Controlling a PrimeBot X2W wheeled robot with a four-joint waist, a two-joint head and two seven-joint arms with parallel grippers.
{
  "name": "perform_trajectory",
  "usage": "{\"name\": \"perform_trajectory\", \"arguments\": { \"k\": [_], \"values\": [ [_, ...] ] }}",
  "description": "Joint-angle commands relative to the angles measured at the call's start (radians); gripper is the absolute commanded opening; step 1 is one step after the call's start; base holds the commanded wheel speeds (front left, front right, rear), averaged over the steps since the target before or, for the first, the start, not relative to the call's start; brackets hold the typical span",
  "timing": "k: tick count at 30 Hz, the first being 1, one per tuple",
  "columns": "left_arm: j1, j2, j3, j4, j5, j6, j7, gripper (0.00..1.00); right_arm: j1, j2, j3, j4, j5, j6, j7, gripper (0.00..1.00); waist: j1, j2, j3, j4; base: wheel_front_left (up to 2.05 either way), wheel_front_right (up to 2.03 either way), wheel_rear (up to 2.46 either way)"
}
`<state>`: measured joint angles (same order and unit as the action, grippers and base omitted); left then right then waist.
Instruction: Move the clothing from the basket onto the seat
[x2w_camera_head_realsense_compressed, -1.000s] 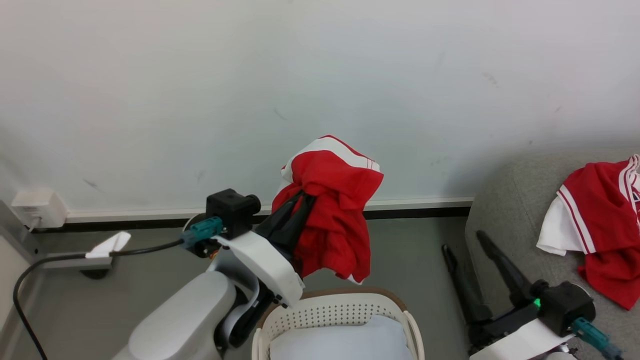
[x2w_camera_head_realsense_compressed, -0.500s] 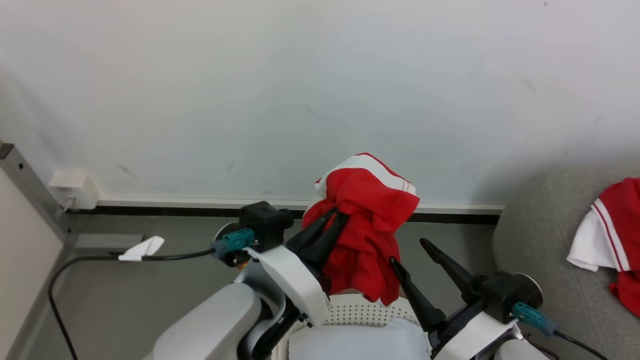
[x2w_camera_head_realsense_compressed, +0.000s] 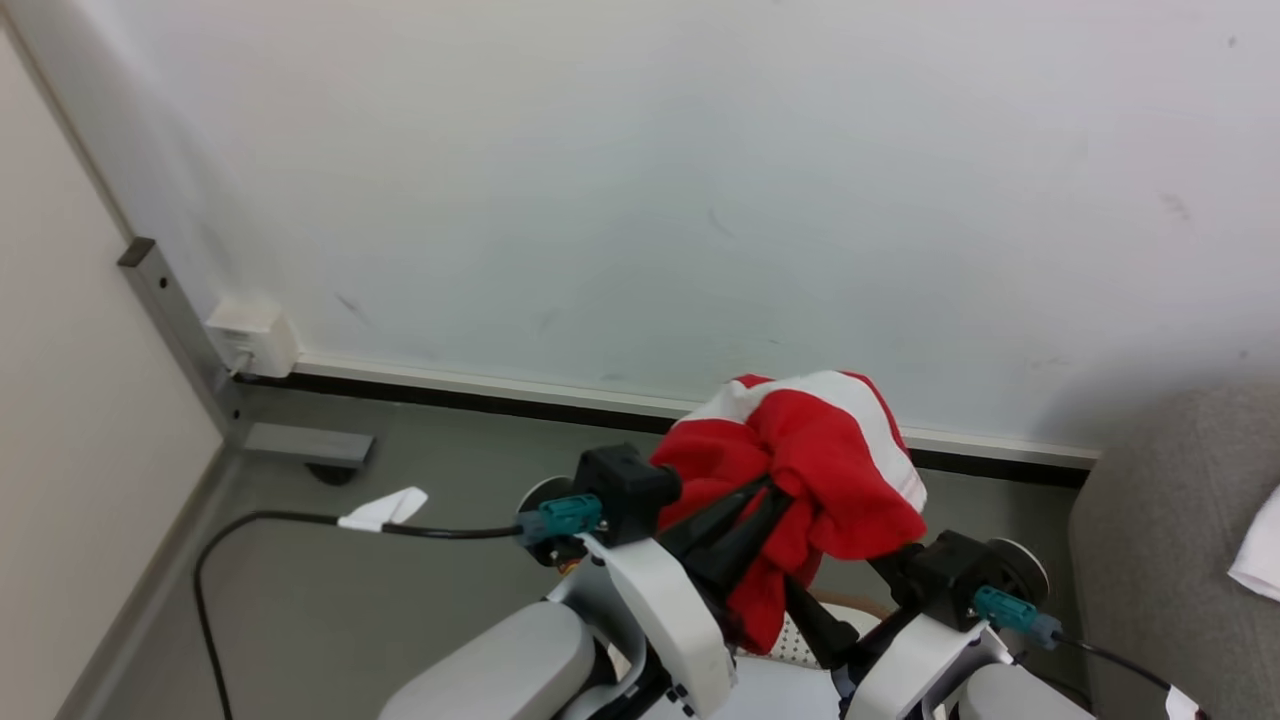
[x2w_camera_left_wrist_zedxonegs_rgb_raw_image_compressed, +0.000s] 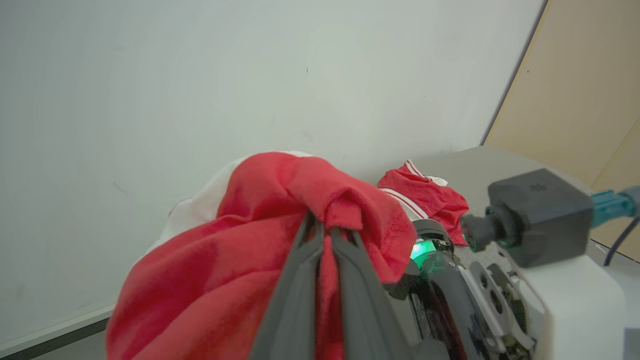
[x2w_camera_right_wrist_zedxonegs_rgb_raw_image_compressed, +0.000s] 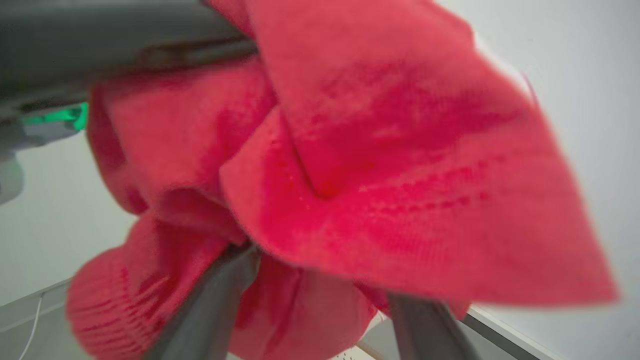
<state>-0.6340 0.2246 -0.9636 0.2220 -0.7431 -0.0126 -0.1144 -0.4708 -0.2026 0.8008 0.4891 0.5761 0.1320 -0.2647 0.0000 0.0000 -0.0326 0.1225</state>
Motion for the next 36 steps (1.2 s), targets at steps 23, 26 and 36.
{"name": "perform_trajectory", "arguments": {
  "k": [23, 26, 36],
  "values": [
    [0.017, 0.006, 0.009, 0.052, -0.033, 0.001, -0.012, 0.0, 0.002, -0.016, -0.02, -0.019, 0.035, -0.003, 0.001, 0.0, 0.0, 0.0, -0.002, 0.011, 0.0, 0.0, 0.0],
    [0.019, 0.008, 0.011, 0.067, -0.034, 0.005, -0.017, 0.0, 0.02, -0.02, -0.047, -0.038, 0.026, -0.003, 0.001, 0.0, 0.0, 0.0, -0.003, 0.004, 0.0, 0.0, 0.0],
    [0.023, 0.007, 0.008, 0.089, -0.037, 0.012, -0.026, 0.0, 0.068, -0.033, -0.12, -0.094, -0.003, -0.003, 0.001, 0.0, 0.0, 0.0, -0.001, -0.018, 0.0, 0.0, 0.0]
  ]
}}
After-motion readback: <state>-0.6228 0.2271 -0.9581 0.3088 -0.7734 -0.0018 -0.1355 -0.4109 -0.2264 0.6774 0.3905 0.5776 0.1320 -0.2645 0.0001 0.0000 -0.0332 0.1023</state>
